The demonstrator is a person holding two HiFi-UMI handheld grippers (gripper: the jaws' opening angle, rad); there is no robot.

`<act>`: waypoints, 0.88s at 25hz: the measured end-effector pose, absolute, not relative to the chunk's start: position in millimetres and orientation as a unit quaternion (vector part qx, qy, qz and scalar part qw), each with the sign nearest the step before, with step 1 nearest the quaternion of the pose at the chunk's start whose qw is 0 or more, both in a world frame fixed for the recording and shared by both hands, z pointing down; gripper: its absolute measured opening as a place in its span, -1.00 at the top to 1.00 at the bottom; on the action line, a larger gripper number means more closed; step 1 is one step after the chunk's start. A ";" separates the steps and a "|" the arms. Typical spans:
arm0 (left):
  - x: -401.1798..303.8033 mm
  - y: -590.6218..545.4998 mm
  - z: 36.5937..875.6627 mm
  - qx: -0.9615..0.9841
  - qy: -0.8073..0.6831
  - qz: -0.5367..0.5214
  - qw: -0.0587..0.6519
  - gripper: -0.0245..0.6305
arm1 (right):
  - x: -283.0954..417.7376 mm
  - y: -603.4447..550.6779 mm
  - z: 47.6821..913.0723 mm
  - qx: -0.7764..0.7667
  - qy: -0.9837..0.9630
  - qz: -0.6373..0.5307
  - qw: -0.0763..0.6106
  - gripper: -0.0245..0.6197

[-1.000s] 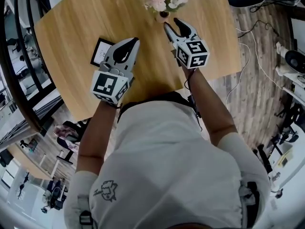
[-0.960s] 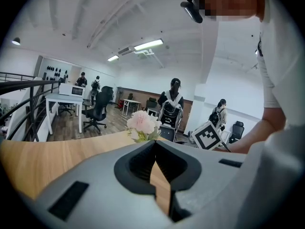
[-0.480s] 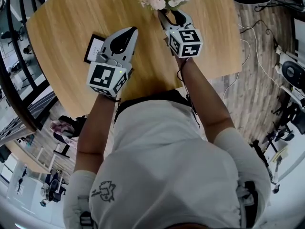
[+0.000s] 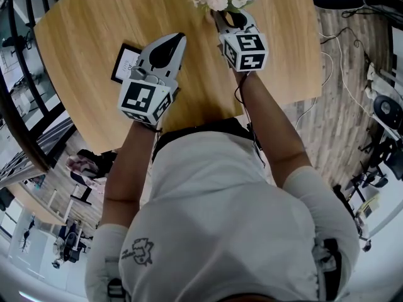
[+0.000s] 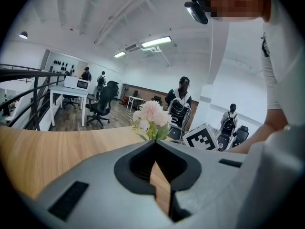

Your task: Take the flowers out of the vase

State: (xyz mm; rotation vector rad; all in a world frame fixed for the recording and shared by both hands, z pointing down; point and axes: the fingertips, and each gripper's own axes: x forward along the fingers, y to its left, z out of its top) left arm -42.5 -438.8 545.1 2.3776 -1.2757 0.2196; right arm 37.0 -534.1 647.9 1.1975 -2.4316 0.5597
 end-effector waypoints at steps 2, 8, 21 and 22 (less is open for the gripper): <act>-41.5 -438.1 545.4 0.856 -0.461 0.078 0.218 0.91 | 40.0 -536.5 646.3 0.428 -0.863 0.195 0.185 0.66; -41.5 -433.7 546.6 0.855 -0.461 0.076 0.226 0.91 | 42.7 -540.1 638.1 0.431 -0.866 0.180 0.179 0.74; -62.6 -406.7 516.7 0.863 -0.462 0.055 0.198 0.91 | 27.2 -524.8 575.2 0.433 -0.879 0.134 0.149 0.78; -65.2 -402.9 512.8 0.864 -0.462 0.053 0.194 0.91 | 24.7 -521.6 567.9 0.434 -0.880 0.129 0.146 0.78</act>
